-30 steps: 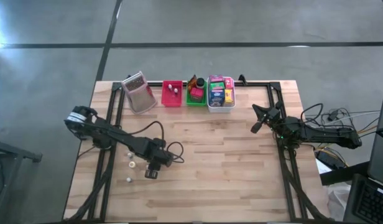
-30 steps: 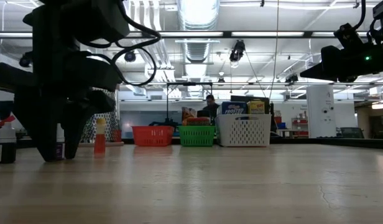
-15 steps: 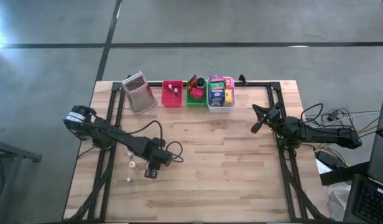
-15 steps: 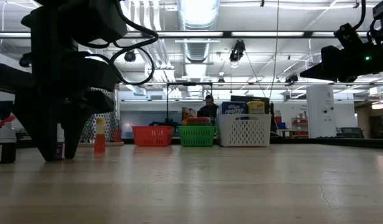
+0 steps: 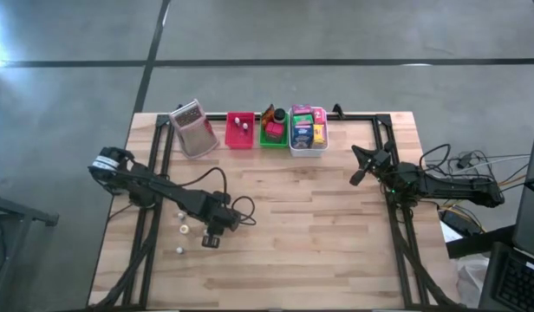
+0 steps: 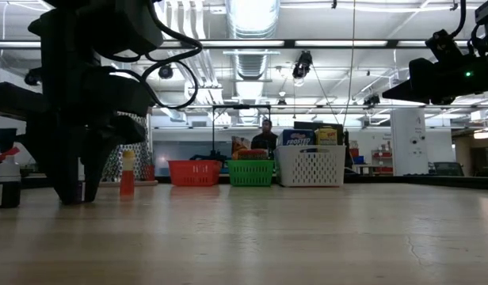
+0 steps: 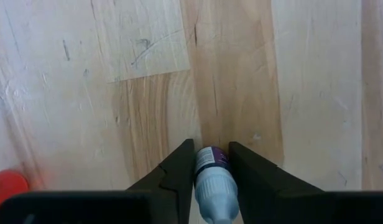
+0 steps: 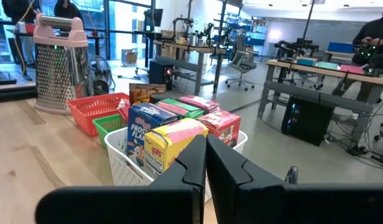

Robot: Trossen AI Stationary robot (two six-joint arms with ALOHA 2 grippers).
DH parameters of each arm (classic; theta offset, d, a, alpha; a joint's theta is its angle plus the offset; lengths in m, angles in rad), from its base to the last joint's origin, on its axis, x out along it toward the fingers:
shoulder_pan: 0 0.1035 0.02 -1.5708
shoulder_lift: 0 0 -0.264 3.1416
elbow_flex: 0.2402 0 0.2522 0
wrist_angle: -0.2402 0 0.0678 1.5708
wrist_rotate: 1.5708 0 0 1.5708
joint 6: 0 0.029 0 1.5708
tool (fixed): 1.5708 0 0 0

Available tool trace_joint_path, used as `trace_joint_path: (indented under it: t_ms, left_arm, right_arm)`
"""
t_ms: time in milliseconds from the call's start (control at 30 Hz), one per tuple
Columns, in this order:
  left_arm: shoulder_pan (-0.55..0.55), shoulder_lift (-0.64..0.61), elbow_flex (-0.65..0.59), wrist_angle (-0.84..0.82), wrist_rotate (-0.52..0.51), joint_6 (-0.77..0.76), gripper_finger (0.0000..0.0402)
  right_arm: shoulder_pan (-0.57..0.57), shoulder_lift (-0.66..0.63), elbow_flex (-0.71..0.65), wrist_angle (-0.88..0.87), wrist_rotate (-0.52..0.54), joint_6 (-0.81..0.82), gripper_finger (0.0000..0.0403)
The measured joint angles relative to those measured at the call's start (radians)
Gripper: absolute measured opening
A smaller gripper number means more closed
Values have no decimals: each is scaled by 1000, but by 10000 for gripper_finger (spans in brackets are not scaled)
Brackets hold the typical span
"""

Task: Pick & Place Kitchen Items
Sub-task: Put the small black food coloring bottle into the red bin

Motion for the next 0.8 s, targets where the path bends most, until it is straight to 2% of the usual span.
trace_joint_path:
  t_ms: [600,800]
  left_arm:
    - [0,4,30,-17,4,-2,99]
    - [7,5,56,-29,35,1,99]
  right_arm:
    - [0,0,0,0,0,0,8]
    - [0,0,0,0,0,0,8]
